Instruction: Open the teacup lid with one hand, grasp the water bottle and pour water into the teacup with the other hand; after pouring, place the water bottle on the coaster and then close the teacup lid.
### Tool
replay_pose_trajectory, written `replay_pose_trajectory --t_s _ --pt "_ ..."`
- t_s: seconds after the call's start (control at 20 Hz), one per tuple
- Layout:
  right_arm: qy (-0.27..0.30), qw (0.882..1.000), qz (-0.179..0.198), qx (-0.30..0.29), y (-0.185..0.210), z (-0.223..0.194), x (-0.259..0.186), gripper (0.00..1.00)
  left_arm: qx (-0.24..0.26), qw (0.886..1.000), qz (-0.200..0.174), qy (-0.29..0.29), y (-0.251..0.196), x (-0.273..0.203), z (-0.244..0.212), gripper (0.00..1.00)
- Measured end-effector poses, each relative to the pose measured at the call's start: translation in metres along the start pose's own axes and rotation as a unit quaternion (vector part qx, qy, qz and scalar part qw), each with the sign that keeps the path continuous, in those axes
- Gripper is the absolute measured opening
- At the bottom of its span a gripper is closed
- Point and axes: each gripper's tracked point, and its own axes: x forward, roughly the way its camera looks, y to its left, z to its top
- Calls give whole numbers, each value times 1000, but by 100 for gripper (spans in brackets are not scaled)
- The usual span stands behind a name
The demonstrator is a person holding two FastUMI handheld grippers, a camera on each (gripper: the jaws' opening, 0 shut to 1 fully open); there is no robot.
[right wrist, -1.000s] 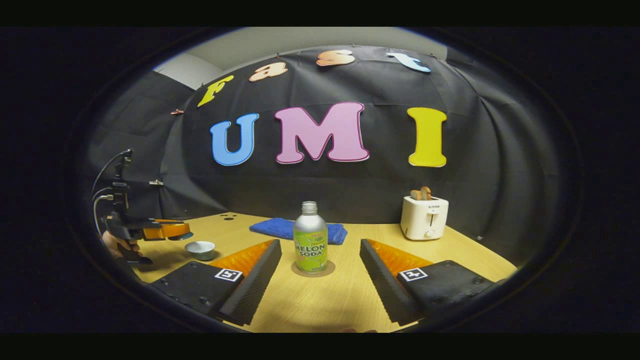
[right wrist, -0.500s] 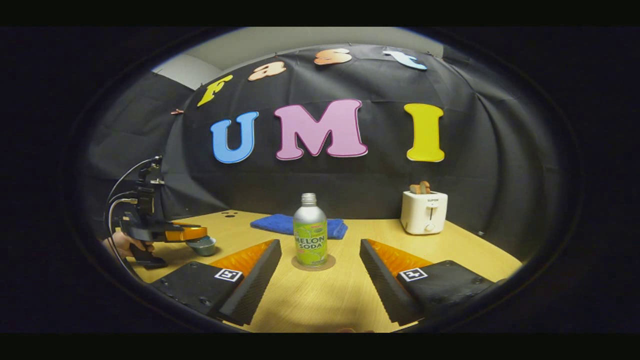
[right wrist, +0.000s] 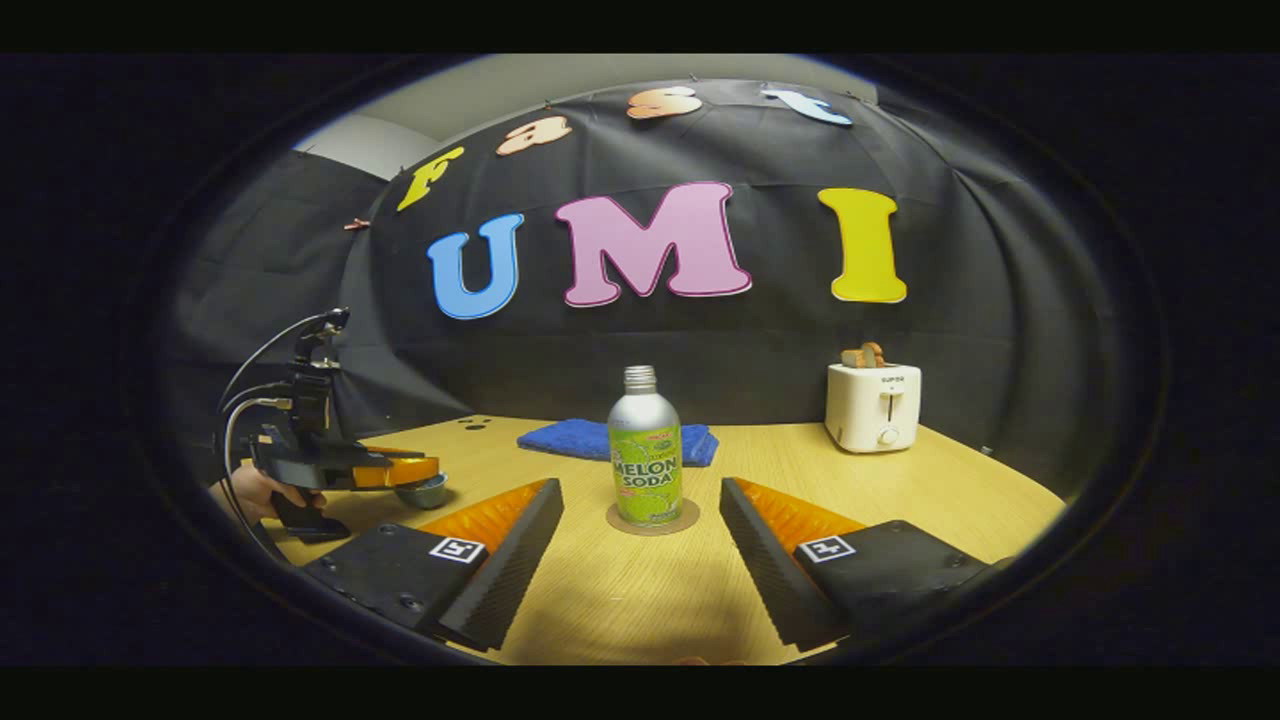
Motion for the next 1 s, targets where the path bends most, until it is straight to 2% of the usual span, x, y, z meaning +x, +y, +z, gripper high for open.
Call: replay_pose_trajectory --t_s 0.1,0.15,0.35,0.4,0.45,0.7,1.0 --pt "1 1000 3 -1 2 -1 0 98 2 1000 0 -2 0 -3 0 36" --pt "1 1000 4 -1 3 -1 0 98 0 1000 -3 -2 -2 -5 1 35" --pt "-2 1000 3 -4 4 1 -2 98 -13 1000 -11 -15 -8 -16 3 86" --pt "-4 1000 3 -6 5 3 -4 98 -11 1000 -8 -22 -8 -23 6 96" --pt "-7 1000 2 -7 6 6 -5 98 -6 1000 -2 -30 -8 -27 9 99" --pt "-17 1000 -5 -23 10 15 -15 98 -2 996 20 -91 -7 -64 40 98" --pt "-13 999 -21 -22 21 9 -34 98 -21 988 9 -150 -32 -122 57 98"
